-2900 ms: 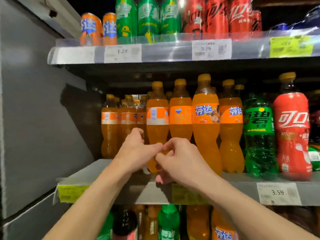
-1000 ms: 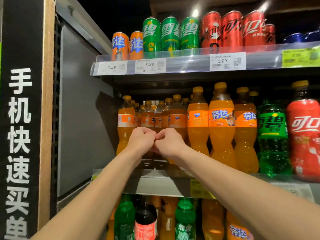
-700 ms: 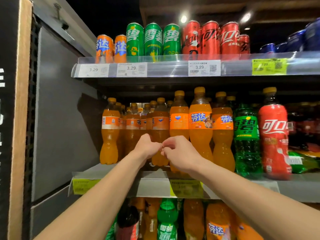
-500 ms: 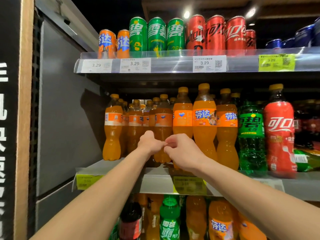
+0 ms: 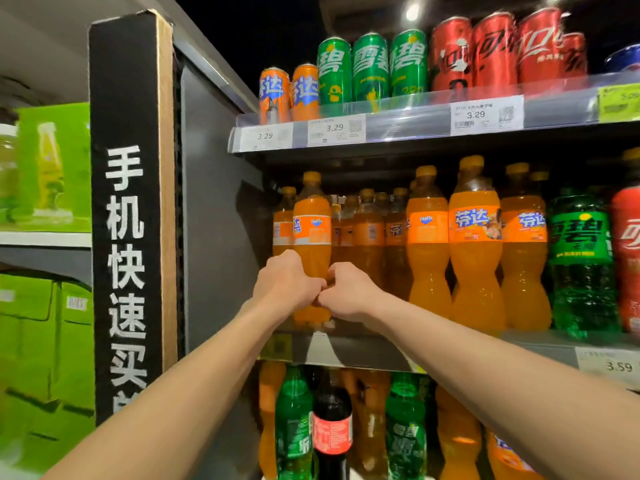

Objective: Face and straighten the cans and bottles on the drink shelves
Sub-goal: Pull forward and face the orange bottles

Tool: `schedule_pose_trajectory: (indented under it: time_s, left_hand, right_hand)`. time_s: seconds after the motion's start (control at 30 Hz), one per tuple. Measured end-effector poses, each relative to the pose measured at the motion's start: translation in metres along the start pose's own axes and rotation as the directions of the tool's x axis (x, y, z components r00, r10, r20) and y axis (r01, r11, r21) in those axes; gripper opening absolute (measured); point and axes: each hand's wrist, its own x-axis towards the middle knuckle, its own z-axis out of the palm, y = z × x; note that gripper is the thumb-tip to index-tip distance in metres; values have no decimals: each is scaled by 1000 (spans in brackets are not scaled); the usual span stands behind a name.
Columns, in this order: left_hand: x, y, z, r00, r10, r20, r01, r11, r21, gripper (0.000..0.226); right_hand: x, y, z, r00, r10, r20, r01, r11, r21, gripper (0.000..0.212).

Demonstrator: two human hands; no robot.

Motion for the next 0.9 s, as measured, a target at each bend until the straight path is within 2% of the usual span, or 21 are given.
schedule_pose_trajectory:
  time_s: [0.1, 0.2, 0.27, 0.4, 0.6, 0.83, 0.9]
  left_hand:
    - [-4, -15, -8, 994, -24, -107, 29, 998, 53, 58]
    - [-4, -24, -9, 983, -12, -182, 11, 1000, -6, 65]
    - [-3, -29, -11, 984, -14, -176, 5, 999, -53, 55]
    - [2, -33, -17, 966, 12, -257, -46, 991, -125, 18]
    - [7, -23, -15, 983, -42, -178, -5, 967, -254, 16]
    - [-10, 22, 12, 997, 11, -83, -45, 906, -420, 10]
    - [-15, 40, 24, 998, 44, -47, -61, 880, -470, 11]
  right_hand:
    - [8, -13, 16, 1000, -18, 13, 17, 1000, 10, 27]
    - [16, -21, 28, 1000, -23, 15, 23, 999, 25, 26]
    - [22, -22, 34, 1000, -19, 4, 19, 999, 31, 26]
    - [30, -21, 39, 1000, -10, 7, 10, 999, 47, 28]
    - [33, -17, 34, 996, -50, 68, 51, 999, -6, 35]
    - [7, 20, -19, 984, 62, -164, -59, 998, 23, 26]
    - [-12, 26, -40, 979, 48, -197, -45, 999, 21, 20]
